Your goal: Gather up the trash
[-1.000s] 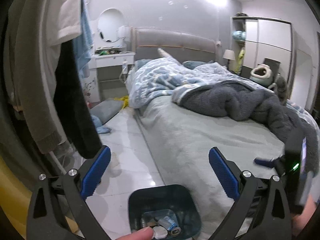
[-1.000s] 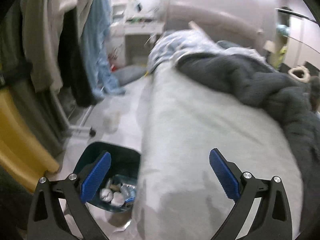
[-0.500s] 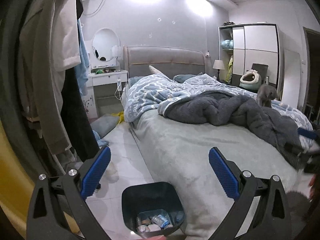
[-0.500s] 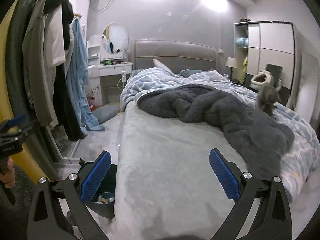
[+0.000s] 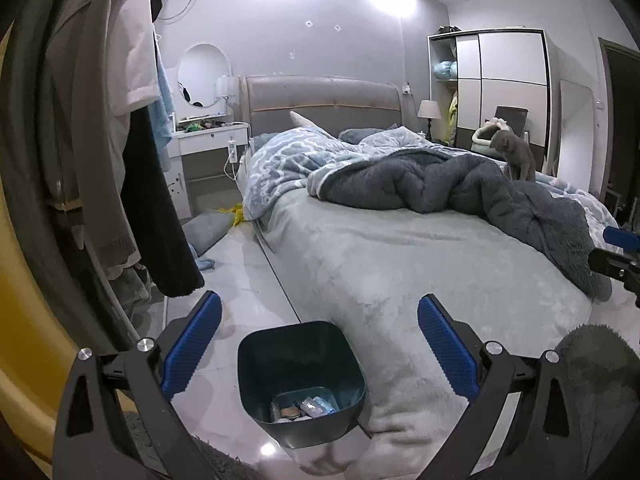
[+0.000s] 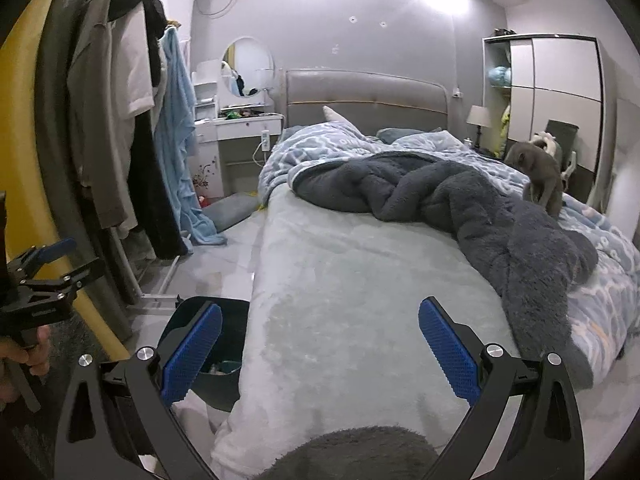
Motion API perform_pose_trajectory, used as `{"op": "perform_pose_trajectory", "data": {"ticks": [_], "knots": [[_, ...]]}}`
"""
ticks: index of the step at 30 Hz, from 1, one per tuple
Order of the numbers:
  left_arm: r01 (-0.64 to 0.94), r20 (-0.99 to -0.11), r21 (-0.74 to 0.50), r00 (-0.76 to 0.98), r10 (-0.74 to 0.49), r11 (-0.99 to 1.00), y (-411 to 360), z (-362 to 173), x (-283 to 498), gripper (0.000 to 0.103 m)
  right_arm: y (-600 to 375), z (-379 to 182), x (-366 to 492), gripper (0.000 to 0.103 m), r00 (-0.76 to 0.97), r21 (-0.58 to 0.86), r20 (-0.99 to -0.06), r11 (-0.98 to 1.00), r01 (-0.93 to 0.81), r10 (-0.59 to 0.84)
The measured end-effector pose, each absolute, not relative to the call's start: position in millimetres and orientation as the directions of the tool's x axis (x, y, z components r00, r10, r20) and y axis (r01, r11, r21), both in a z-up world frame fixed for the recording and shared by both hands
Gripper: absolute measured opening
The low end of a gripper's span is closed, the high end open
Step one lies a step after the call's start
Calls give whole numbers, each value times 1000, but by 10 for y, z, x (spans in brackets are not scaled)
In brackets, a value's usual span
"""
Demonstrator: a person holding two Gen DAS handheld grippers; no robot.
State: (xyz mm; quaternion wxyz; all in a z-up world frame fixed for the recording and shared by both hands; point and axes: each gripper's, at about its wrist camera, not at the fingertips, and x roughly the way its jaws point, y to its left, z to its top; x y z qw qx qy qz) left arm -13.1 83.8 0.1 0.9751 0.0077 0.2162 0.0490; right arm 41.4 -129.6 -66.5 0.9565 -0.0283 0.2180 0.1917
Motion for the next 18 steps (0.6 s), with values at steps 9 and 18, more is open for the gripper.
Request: {"op": "perform_pose_trajectory", "data": {"ticks": [9,18], "knots": [[-85,-438,36,894,92,996,851,-69,-126,100,-1455,-551,418,100,827,41,-425,920,-389,368],[-90,-445,37,891,97,995,838,-91,-119,100,-1452,-542,359,100,828,45,-425,922,-384,365]]}}
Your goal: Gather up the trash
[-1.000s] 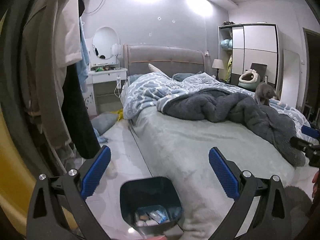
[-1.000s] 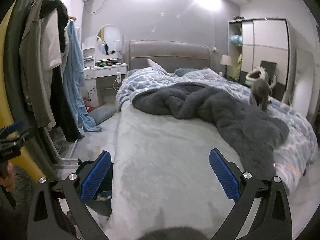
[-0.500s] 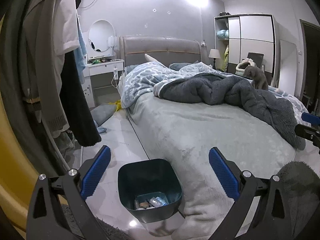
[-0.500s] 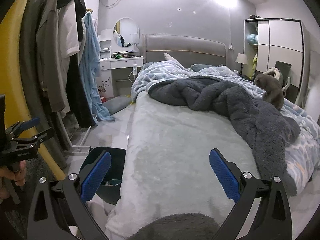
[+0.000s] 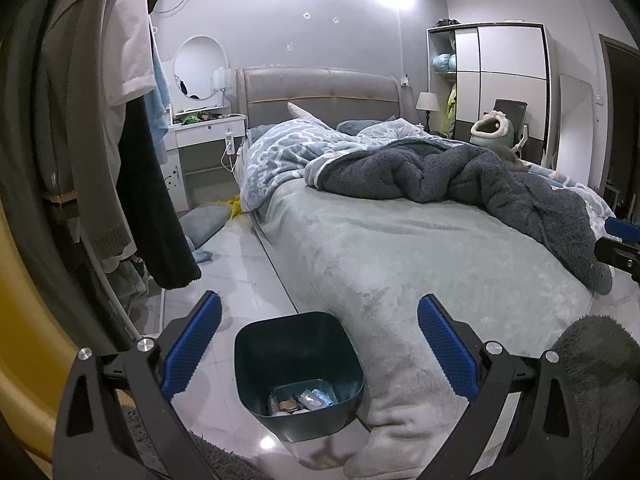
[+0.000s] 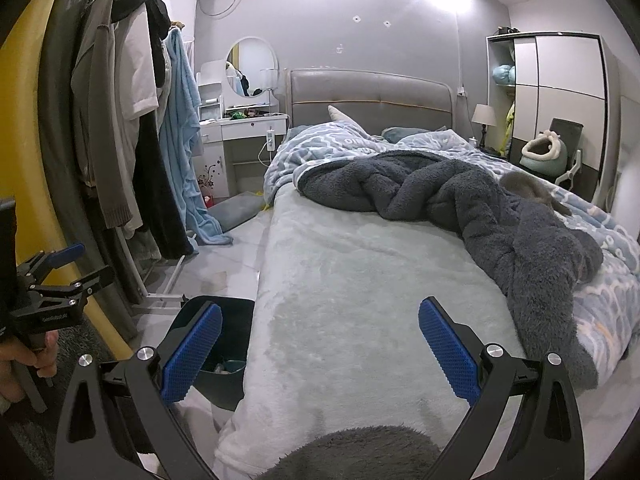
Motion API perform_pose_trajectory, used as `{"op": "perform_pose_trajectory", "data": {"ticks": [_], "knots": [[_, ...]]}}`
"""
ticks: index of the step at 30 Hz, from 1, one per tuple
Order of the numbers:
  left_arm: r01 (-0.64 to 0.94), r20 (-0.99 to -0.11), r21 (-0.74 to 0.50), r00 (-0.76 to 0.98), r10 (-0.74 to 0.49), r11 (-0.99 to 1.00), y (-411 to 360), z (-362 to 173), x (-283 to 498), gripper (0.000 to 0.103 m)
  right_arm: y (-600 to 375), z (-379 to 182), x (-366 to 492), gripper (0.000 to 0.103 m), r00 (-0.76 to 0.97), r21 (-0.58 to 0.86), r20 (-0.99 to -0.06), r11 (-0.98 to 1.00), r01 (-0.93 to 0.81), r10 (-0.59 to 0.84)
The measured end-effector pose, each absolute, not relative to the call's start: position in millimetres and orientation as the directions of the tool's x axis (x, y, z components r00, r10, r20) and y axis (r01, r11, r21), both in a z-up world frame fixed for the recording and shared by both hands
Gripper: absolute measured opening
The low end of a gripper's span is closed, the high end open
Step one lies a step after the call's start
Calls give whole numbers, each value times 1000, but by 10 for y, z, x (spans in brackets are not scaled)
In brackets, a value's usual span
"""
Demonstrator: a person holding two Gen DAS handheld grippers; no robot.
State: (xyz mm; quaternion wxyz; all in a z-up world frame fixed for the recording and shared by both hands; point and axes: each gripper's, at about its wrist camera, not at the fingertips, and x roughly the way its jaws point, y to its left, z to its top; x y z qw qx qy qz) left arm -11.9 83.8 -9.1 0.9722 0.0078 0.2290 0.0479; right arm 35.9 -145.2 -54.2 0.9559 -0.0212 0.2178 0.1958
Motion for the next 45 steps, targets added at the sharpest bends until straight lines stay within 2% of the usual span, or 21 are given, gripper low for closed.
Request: {"op": "perform_pose_trajectory", "data": {"ticks": [45], "knots": [[-96,-458,16,884,92,995,897,-100,-115,100,-1456,-509,315,100,829,49,-427,925,-377,361]]}}
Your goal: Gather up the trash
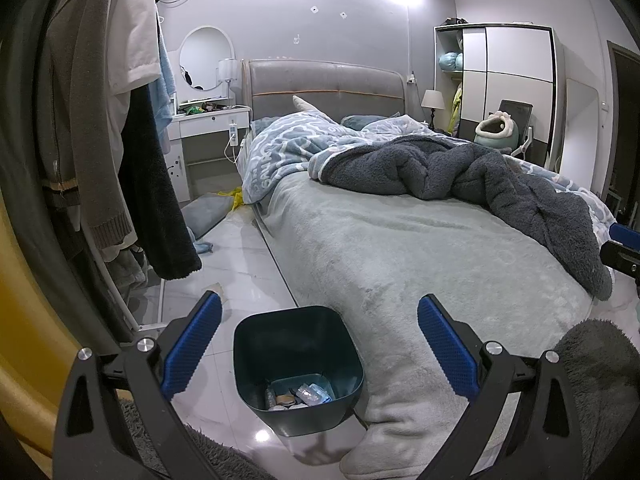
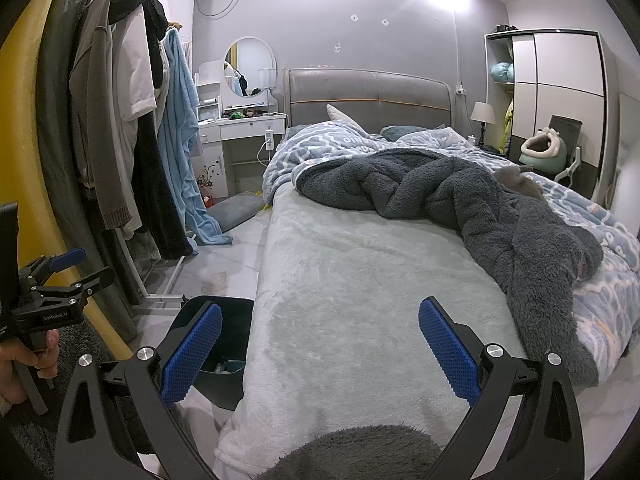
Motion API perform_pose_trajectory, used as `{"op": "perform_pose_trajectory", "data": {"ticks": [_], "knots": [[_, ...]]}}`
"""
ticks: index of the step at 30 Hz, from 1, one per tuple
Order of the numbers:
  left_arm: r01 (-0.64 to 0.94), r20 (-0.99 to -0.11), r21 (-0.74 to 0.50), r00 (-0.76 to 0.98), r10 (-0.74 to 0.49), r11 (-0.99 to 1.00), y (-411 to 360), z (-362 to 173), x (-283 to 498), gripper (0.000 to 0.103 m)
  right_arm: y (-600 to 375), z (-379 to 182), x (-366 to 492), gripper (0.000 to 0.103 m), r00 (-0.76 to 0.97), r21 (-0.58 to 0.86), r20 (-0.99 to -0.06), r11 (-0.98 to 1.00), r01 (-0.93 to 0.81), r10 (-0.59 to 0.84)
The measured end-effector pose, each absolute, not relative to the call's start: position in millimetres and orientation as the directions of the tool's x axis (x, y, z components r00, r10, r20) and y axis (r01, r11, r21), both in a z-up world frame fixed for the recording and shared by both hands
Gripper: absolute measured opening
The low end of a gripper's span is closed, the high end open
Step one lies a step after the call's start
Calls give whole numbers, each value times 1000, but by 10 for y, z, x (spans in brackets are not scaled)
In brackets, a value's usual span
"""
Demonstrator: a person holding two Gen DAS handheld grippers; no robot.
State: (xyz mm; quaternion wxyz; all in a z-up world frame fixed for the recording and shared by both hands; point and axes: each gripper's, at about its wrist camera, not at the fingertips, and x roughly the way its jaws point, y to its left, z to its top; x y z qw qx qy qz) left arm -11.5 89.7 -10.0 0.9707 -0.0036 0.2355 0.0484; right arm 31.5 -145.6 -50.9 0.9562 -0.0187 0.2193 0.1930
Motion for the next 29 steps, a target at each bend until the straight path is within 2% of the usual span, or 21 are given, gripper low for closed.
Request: {"op": "perform_pose_trajectory", "data": {"ticks": [29], "knots": [[-102,-468,16,878,98,995,971,-188,-165,100,-1455,-509,295,100,830,51,-427,926,-374,358]]}}
